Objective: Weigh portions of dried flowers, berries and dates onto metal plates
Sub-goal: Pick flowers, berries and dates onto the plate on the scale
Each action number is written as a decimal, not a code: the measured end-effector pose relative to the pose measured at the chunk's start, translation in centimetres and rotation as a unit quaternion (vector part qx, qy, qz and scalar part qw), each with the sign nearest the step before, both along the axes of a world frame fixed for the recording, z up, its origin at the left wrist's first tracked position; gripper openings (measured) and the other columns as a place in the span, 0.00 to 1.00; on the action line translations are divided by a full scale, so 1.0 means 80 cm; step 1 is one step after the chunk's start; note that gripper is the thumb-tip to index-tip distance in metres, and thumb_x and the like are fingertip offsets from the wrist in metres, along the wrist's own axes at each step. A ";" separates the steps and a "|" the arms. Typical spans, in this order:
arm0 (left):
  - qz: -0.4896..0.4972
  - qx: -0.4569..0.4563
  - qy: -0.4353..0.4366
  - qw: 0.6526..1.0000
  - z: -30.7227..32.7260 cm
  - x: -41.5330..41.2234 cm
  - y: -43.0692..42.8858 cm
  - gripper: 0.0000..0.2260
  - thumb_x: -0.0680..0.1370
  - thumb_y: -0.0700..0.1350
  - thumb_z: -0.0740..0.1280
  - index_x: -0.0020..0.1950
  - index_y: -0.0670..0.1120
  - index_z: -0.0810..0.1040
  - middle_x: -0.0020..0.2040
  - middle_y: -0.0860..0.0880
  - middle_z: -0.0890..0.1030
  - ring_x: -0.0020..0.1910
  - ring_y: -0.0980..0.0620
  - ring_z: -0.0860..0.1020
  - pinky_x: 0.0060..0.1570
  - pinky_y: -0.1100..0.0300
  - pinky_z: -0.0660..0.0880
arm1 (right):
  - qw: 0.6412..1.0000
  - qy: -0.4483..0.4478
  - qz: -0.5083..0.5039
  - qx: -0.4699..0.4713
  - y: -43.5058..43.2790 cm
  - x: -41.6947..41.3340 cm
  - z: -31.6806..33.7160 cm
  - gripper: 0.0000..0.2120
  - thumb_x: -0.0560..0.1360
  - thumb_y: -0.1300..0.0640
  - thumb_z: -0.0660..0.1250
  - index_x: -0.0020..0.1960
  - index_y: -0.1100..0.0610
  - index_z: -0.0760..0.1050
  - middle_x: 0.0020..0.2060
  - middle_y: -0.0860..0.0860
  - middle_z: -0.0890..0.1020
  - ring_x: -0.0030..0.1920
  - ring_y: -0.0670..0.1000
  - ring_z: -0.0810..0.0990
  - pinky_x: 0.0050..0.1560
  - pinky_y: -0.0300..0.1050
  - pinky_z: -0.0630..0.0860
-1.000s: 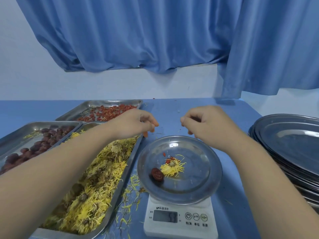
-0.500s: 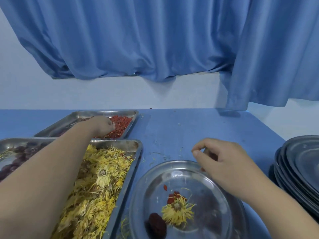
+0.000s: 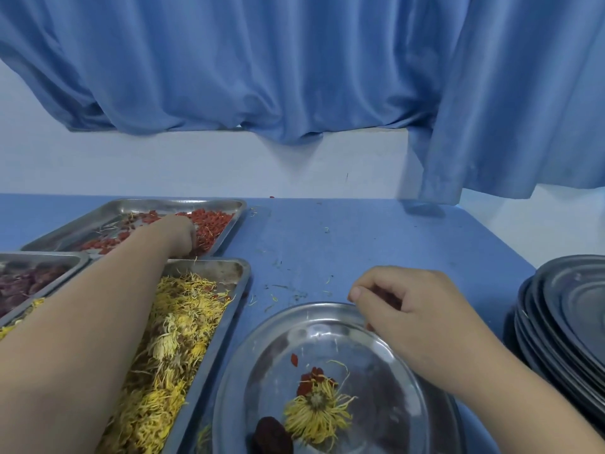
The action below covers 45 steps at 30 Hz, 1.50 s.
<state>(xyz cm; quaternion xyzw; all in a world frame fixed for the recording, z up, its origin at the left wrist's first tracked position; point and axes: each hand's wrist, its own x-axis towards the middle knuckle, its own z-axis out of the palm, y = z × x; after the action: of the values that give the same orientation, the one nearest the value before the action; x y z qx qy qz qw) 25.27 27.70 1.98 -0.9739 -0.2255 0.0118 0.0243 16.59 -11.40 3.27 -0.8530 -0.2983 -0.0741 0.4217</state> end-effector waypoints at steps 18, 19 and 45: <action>-0.008 -0.158 -0.162 0.974 0.015 -0.010 0.012 0.10 0.73 0.31 0.65 0.40 0.45 0.80 0.46 0.47 0.81 0.44 0.47 0.78 0.46 0.53 0.76 | 1.000 0.009 -0.018 0.021 -0.003 0.000 0.006 0.10 0.73 0.51 0.64 0.34 0.50 0.77 0.29 0.47 0.79 0.27 0.45 0.72 0.31 0.34 0.69; -0.006 -0.170 -0.161 0.972 0.015 -0.011 0.012 0.10 0.73 0.31 0.65 0.40 0.44 0.80 0.46 0.47 0.81 0.44 0.46 0.79 0.46 0.52 0.77 | 1.000 0.009 -0.018 0.022 -0.003 0.000 0.006 0.10 0.73 0.51 0.65 0.34 0.51 0.77 0.29 0.47 0.79 0.26 0.44 0.71 0.31 0.34 0.69; -0.307 -0.384 -0.042 0.870 0.071 -0.192 -0.229 0.06 0.76 0.39 0.71 0.48 0.50 0.83 0.42 0.52 0.86 0.40 0.56 0.82 0.46 0.64 0.78 | 0.998 -0.022 -0.030 0.045 -0.028 -0.022 0.063 0.09 0.74 0.53 0.65 0.37 0.52 0.79 0.30 0.46 0.81 0.28 0.41 0.76 0.25 0.30 0.68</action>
<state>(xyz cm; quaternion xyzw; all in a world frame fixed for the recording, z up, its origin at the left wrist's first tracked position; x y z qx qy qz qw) 9.95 9.34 7.66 -0.9263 0.1062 0.0487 -0.3583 14.85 -13.63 8.30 -0.8400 -0.2781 -0.1191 0.4503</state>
